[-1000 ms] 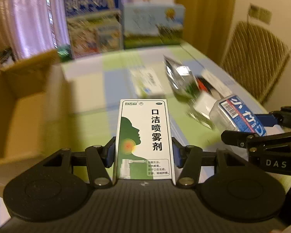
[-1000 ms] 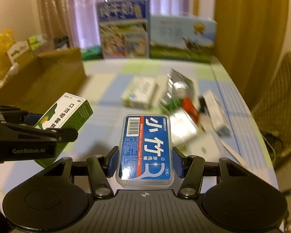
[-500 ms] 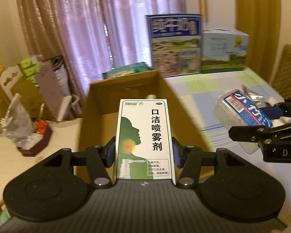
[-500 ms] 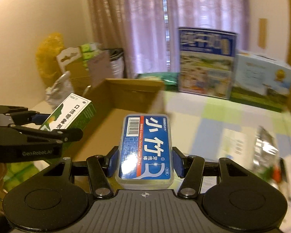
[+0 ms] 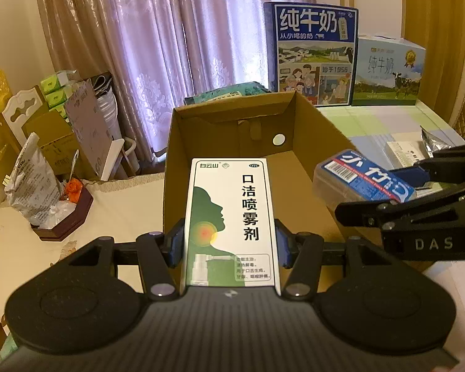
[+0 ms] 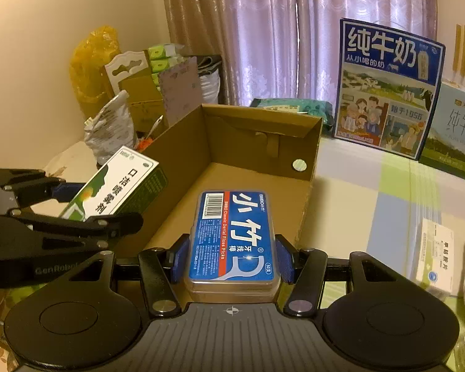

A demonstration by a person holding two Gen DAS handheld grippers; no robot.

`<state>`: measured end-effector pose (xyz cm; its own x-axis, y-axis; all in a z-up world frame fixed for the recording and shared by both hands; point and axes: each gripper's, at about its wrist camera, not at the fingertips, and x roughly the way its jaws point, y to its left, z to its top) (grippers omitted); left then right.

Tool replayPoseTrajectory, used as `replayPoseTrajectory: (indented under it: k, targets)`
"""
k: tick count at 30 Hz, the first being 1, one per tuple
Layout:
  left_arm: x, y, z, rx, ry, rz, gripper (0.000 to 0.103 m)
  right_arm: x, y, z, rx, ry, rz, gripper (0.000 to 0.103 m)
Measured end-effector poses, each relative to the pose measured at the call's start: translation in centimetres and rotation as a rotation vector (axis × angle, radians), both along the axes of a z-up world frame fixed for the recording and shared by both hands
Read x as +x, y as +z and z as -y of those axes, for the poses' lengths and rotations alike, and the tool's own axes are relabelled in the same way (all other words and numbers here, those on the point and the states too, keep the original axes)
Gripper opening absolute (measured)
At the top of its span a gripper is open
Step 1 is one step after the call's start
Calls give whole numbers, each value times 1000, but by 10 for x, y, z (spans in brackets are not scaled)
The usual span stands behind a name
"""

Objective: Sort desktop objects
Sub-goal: 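Carry both boxes to the cardboard box and open both tools inside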

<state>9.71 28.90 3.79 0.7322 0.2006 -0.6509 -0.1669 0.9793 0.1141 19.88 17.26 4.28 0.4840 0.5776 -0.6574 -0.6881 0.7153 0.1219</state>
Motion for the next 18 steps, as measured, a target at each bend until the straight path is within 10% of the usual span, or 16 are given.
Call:
replayPoseTrajectory:
  k: [18]
  targets:
    - [-3, -1, -10, -24, 40, 24, 52, 5, -8, -1, 57, -6, -48, 55]
